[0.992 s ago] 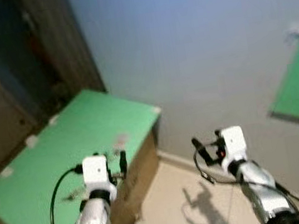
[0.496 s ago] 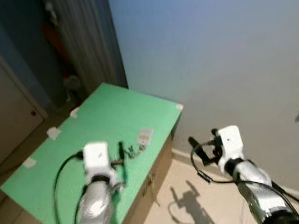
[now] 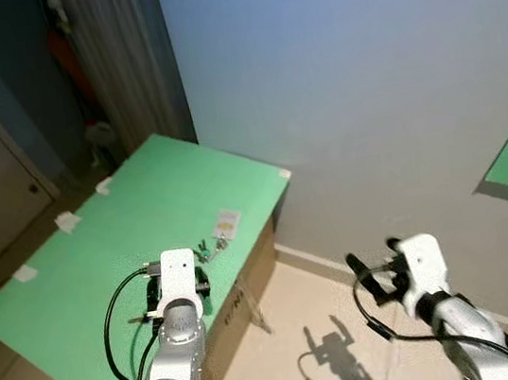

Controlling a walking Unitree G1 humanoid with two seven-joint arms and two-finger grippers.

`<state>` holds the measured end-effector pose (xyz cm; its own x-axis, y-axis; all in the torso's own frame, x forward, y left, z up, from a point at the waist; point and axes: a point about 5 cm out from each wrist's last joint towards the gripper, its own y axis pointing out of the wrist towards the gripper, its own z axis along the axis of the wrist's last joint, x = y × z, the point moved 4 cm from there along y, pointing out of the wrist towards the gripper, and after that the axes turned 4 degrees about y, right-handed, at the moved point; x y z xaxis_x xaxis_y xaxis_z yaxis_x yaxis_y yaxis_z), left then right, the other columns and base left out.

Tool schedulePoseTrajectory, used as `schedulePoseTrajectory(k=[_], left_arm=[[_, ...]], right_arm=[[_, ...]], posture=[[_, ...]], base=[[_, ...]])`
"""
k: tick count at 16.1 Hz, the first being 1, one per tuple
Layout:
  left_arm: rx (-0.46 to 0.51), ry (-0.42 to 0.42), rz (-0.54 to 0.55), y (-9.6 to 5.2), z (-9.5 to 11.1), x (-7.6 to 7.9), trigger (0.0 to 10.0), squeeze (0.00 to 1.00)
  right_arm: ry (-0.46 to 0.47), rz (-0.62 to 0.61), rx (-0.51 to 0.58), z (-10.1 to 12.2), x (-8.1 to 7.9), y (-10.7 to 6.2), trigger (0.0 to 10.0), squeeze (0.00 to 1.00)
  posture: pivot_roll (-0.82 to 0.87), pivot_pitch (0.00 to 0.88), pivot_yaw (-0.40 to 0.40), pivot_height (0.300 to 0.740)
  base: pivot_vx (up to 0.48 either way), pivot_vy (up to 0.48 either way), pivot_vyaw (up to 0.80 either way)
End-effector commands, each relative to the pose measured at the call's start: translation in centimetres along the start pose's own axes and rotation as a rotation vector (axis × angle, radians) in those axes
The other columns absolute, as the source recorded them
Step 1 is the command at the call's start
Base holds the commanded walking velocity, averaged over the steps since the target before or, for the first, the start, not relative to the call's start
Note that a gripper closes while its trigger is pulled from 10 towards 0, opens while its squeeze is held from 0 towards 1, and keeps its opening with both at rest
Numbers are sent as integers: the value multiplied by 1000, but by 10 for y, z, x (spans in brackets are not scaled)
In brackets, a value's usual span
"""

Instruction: Hang keys on a hook

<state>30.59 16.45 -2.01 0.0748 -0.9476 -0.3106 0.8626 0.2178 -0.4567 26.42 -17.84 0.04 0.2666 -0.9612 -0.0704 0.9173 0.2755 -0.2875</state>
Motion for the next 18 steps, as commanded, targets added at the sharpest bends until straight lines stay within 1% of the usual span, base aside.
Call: schedulePoseTrajectory(k=[1, 3, 5, 6, 7, 8, 9, 10, 11, 12, 13, 14, 16, 18], left_arm=[[-20, 31, -3, -1, -7, 4, 10000, 0], [-57, 24, -8, -1, -17, 10, 10000, 0], [-73, 28, -4, 0, -19, 12, 10000, 0], [-83, 35, 8, 1, -21, 10, 10000, 0], [-92, 39, 34, 2, -24, 5, 10000, 0], [-92, 37, 40, 2, -25, 3, 10000, 0], [-96, 31, 65, 3, -26, -2, 10000, 0], [-107, 20, 86, 4, -29, -7, 10000, 0], [-119, 12, 109, 4, -33, -12, 10000, 0], [-133, -5, 117, 3, -37, -14, 10000, 0], [-146, -15, 117, 2, -41, -13, 10000, 0], [-160, -30, 116, 1, -44, -12, 10000, 0], [-218, -91, 120, -4, -56, -6, 10000, 0], [-234, -103, 121, -5, -60, -5, 10000, 0]], right_arm=[[3, -17, 12, 5, 6, -3, 10000, 0], [-2, -21, 14, 9, 7, -7, 10000, 0], [-7, -23, 10, 11, 9, -11, 10000, 0], [-12, -27, 6, 11, 11, -15, 10000, 0], [-17, -30, 0, 10, 14, -21, 10000, 0], [-17, -29, -1, 10, 14, -22, 10000, 0], [-20, 21, -8, 11, 9, -27, 10000, 0], [-30, 108, -25, 11, -1, -30, 10000, 0], [-46, 181, -45, 11, -10, -30, 10000, 0], [-58, 227, -58, 12, -15, -28, 10000, 0], [-70, 260, -69, 13, -17, -28, 10000, 0], [-70, 266, -74, 13, -17, -28, 10000, 0], [-73, 276, -92, 16, -11, -31, 10000, 0], [-74, 284, -97, 17, -12, -33, 10000, 0]], posture=[[-249, 102, 24, 740], [-268, 104, 22, 740], [-281, 104, 18, 740], [-294, 106, 11, 740], [-300, 107, 9, 740], [-300, 107, 9, 740], [-309, 112, 3, 740], [-311, 118, -7, 740], [-307, 123, -10, 740], [-303, 123, -18, 740], [-300, 125, -26, 740], [-299, 126, -30, 740], [-302, 131, -50, 740], [-308, 135, -57, 740]], base=[[0, 0, 0], [0, 0, 0], [0, 0, 0], [0, 0, 0], [0, 0, 0], [0, 0, 0], [0, 0, 0], [0, 0, 0], [0, 0, 0], [0, 0, 0], [0, 0, 0], [0, 0, 0], [0, 0, 0], [0, 0, 0]])
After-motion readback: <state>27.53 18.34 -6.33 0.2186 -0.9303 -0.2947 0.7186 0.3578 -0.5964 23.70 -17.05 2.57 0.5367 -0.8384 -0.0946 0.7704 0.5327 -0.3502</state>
